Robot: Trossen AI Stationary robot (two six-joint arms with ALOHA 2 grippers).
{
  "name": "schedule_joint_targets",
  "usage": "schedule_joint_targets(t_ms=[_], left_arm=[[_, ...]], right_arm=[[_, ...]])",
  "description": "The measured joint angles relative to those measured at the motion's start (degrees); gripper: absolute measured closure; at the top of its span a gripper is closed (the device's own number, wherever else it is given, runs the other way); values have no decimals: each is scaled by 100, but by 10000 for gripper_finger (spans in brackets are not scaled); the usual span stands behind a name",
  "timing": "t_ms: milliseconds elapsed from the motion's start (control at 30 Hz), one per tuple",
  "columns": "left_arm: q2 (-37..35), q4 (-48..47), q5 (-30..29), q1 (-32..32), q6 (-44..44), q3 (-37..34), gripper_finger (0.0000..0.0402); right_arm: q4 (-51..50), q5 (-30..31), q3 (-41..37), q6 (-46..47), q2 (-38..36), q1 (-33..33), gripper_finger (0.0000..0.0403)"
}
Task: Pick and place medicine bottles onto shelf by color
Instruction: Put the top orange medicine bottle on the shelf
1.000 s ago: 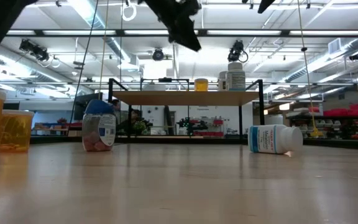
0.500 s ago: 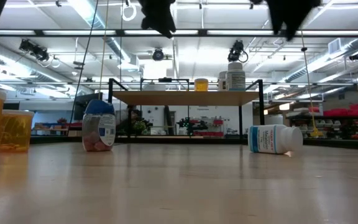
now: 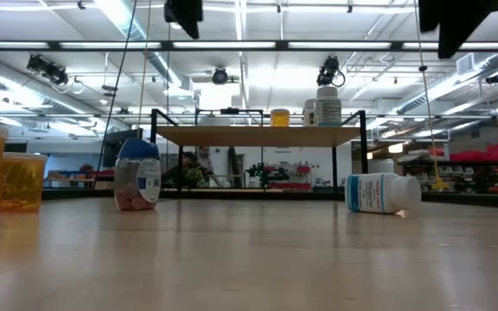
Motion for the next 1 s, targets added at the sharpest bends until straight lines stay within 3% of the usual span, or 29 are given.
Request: schedule_joint_targets(t_ms=[100,300,567,700,867,1000], left_arm=[[0,-60,2,-236,-22,0,171],[1,-208,129,-489,750,0,168],[-264,-339,1120,-772,1314,-287,167],[-865,-299,1132,-941,1348,-1284,166],[-1768,288,662,-922,998,-3035,165],[-2353,826,1052,-995,44,-4099,168]], right_arm=[[433,-84,0,199,0,198,132],[512,-1108,0,1692,0,547,132],[997,-944,7,3686,30,759,132],[979,-858,4,4152,42,722,132],[1010,-477,7,4629,44,720,132],[1046,-274,7,4972,44,671,132]])
